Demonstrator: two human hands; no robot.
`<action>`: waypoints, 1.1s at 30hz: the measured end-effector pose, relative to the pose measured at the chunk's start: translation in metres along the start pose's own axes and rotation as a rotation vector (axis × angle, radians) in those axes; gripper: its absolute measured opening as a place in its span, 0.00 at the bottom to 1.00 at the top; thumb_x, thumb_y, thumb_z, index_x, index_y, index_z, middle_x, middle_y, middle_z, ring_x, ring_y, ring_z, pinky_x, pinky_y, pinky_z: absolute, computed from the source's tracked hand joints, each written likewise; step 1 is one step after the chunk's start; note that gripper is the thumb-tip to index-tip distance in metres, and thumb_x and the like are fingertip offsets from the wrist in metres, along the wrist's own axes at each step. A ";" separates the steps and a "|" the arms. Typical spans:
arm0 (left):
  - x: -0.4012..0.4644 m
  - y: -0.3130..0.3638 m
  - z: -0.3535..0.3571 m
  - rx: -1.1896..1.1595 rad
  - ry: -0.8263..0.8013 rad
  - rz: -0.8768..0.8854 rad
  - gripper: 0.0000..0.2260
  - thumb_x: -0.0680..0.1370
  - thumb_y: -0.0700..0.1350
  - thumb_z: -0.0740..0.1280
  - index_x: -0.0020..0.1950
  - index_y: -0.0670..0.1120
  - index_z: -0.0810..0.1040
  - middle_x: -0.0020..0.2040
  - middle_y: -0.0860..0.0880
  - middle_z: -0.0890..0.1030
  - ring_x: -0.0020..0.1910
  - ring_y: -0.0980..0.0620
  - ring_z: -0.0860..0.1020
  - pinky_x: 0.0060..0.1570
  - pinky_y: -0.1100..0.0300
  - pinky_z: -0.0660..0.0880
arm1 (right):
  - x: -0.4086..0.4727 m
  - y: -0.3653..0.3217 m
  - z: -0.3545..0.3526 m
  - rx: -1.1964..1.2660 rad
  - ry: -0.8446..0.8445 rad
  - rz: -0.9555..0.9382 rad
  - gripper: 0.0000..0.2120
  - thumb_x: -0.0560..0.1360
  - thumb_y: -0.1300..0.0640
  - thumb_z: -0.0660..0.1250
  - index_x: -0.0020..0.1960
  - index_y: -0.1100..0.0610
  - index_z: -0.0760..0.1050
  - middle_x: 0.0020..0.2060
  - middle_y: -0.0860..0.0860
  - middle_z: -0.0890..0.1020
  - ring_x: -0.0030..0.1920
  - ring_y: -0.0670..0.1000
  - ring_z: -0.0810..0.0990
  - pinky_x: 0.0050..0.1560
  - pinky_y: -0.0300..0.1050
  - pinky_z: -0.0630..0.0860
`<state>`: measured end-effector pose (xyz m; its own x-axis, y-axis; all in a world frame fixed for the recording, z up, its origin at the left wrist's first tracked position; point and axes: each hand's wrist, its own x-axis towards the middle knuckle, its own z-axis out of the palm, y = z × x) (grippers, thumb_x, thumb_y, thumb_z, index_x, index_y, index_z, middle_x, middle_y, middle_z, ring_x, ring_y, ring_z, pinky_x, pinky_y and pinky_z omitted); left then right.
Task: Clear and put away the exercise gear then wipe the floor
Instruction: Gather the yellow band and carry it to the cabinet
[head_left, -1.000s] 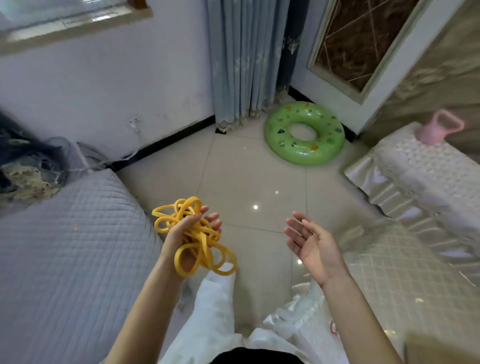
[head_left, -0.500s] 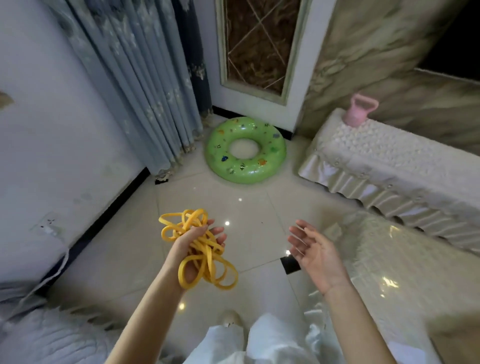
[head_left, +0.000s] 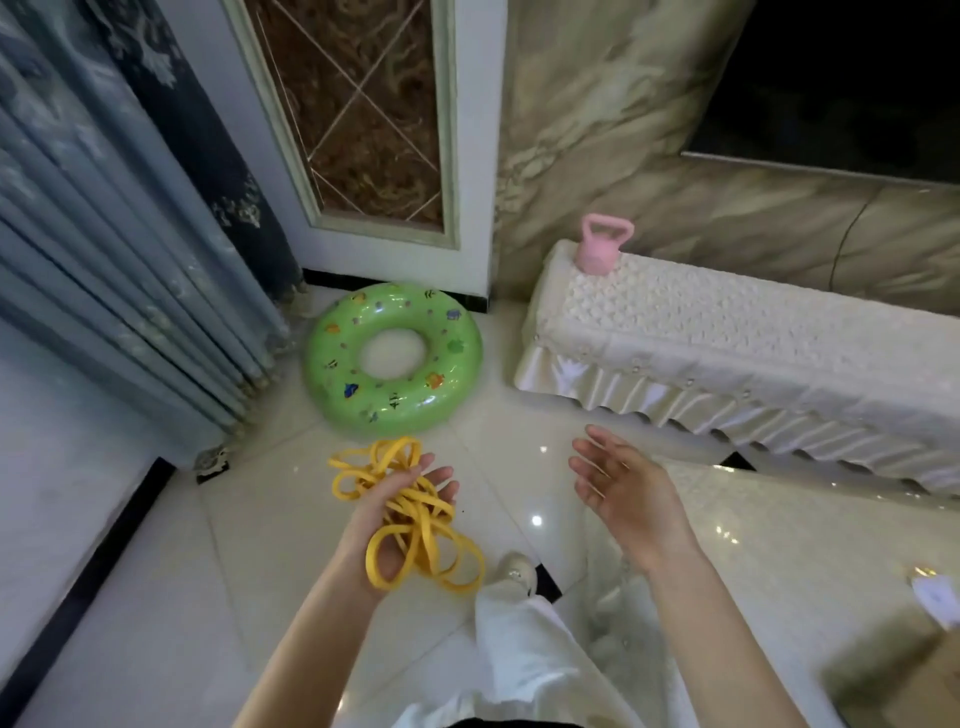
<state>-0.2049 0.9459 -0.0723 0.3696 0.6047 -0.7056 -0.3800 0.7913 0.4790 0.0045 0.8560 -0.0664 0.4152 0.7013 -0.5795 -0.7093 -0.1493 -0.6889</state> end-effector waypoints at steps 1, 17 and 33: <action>0.012 0.004 0.013 -0.004 -0.001 0.003 0.09 0.78 0.40 0.59 0.50 0.38 0.77 0.40 0.40 0.82 0.34 0.46 0.83 0.37 0.57 0.80 | 0.012 -0.014 0.001 -0.005 -0.001 -0.006 0.11 0.78 0.61 0.56 0.51 0.57 0.76 0.40 0.51 0.81 0.41 0.50 0.79 0.45 0.42 0.71; 0.174 0.057 0.188 0.019 -0.029 -0.078 0.07 0.78 0.41 0.61 0.50 0.41 0.78 0.43 0.43 0.82 0.36 0.48 0.83 0.33 0.60 0.79 | 0.184 -0.177 0.006 0.003 0.051 -0.040 0.11 0.79 0.61 0.56 0.52 0.57 0.76 0.44 0.52 0.81 0.45 0.51 0.79 0.48 0.43 0.72; 0.385 0.165 0.347 0.267 -0.133 -0.135 0.06 0.78 0.40 0.60 0.46 0.42 0.77 0.36 0.45 0.84 0.33 0.51 0.83 0.30 0.62 0.79 | 0.365 -0.280 0.021 0.198 0.226 -0.093 0.11 0.79 0.60 0.55 0.52 0.57 0.76 0.46 0.54 0.80 0.44 0.52 0.78 0.47 0.43 0.71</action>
<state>0.1691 1.3407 -0.0831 0.5161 0.4850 -0.7060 -0.0903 0.8504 0.5183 0.3425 1.1683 -0.0765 0.5836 0.5296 -0.6156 -0.7506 0.0624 -0.6578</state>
